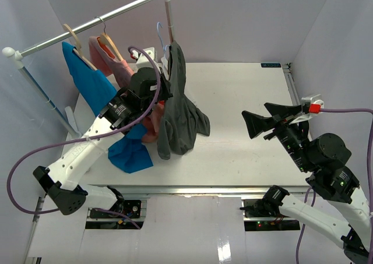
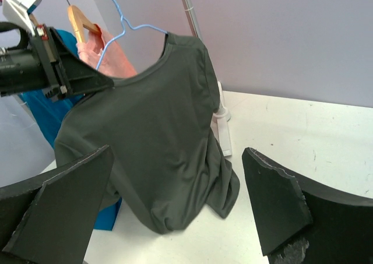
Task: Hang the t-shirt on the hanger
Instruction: Place the hanger at the clothesline.
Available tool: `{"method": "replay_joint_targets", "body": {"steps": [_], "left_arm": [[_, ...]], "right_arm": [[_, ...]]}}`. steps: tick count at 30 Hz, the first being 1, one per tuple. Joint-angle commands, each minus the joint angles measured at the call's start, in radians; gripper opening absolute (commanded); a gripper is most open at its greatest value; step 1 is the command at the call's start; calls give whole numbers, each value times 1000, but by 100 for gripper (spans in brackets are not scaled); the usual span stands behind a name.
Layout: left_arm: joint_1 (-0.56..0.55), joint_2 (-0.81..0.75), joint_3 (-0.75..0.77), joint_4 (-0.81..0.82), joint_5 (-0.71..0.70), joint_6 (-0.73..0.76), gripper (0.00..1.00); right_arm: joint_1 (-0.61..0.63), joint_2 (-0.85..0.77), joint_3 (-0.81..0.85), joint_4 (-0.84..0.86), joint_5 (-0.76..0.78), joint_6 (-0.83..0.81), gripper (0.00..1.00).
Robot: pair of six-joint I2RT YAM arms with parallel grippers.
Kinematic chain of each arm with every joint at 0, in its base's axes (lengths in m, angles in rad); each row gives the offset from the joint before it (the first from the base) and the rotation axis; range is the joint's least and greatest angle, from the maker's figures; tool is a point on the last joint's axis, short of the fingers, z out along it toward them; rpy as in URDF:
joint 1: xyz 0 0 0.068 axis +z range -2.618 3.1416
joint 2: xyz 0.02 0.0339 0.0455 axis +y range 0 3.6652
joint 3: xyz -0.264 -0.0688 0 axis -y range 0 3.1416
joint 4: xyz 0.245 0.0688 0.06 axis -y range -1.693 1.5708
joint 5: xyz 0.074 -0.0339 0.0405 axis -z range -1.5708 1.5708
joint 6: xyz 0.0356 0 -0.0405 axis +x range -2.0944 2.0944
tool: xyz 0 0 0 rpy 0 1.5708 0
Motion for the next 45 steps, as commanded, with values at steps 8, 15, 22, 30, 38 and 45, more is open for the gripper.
{"method": "replay_joint_targets", "body": {"steps": [8, 15, 22, 30, 38, 45], "left_arm": [[-3, 43, 171, 10, -159, -102, 0], [-3, -33, 101, 60, -262, -124, 0], [-2, -33, 93, 66, -315, -84, 0], [-1, -31, 73, -1, -370, -140, 0], [-7, 95, 199, 65, -407, -44, 0], [-9, 300, 376, 75, -576, 6, 0]], "right_arm": [[3, 33, 26, 2, 25, -32, 98], [1, 68, 27, 5, 23, -35, 97], [3, 85, 17, 15, 0, -13, 97], [2, 81, -4, 16, -7, -6, 97], [2, 45, -26, 12, -23, -7, 97], [1, 30, -4, -3, 5, -41, 97]]}}
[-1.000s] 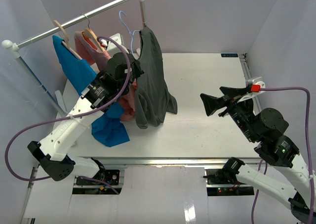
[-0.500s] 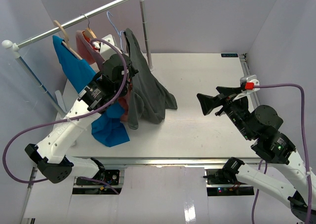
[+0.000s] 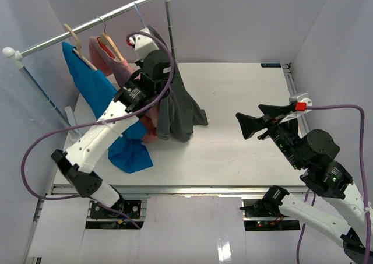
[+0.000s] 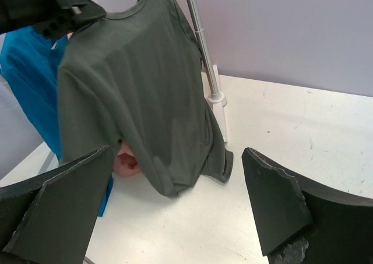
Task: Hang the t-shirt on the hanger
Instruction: Place the hanger at the clothesline.
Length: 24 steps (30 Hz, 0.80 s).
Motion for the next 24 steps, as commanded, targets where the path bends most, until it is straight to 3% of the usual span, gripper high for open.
{"method": "replay_joint_targets", "body": {"steps": [1, 6, 15, 19, 24], "left_arm": [[-5, 83, 103, 39, -147, 48, 0], [-4, 138, 141, 130, -252, 127, 0], [-3, 137, 84, 399, -275, 309, 0], [-2, 121, 2, 651, -277, 479, 0], [2, 153, 6, 649, -289, 494, 0]], "right_arm": [[1, -2, 28, 5, 19, -26, 97], [2, 6, 43, -9, 26, -34, 97], [3, -13, 26, -18, 24, -29, 97], [3, -37, 11, -18, 27, -29, 97], [2, -59, -10, -25, 24, -31, 97]]}}
